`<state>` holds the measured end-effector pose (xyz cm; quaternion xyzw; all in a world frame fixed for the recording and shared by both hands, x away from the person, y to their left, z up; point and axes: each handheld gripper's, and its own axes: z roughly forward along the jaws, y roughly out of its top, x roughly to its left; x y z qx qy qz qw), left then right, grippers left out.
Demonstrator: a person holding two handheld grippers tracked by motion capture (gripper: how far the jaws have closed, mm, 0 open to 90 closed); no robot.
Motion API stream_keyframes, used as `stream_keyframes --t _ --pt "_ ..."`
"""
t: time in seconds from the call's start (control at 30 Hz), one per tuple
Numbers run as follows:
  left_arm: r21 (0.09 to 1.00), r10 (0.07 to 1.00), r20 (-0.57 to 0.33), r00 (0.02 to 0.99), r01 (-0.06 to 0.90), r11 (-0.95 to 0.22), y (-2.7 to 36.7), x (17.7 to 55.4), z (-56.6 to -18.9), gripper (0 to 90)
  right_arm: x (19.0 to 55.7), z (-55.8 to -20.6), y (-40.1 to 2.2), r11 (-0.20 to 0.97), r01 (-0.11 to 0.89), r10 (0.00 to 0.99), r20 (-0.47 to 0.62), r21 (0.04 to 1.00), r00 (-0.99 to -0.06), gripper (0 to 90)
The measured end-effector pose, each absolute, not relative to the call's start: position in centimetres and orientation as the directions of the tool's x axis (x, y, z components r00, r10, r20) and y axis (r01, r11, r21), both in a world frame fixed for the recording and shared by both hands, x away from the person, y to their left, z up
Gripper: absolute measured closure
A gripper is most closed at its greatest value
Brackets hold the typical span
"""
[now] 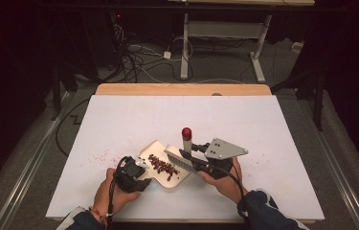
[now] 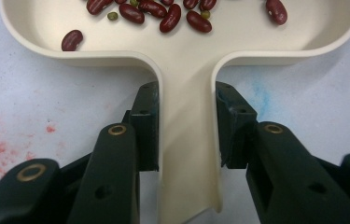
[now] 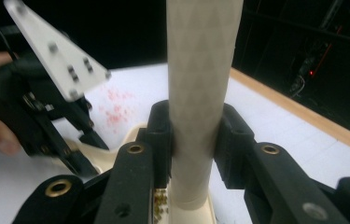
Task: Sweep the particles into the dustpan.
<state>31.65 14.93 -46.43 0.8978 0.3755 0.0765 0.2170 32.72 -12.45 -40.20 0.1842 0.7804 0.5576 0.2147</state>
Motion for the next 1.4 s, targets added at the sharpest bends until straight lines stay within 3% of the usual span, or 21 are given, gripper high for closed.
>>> stream_keyframes --t 0.77,0.97,1.4 --pt "0.520 0.731 -0.060 0.679 0.646 -0.558 16.1 32.1 -46.7 64.0 34.4 -39.3 -16.2 0.307 0.103 0.609 -0.112 0.946 -0.785 70.8" --pt "0.551 0.734 -0.051 0.677 0.632 -0.544 16.3 32.0 -47.0 64.2 34.4 -39.2 -16.3 0.315 0.092 0.605 -0.125 0.945 -0.786 70.8" --pt "0.508 0.728 -0.043 0.685 0.642 -0.574 16.1 32.3 -47.0 63.7 34.2 -40.3 -13.5 0.329 0.073 0.566 -0.135 0.942 -0.814 70.8"
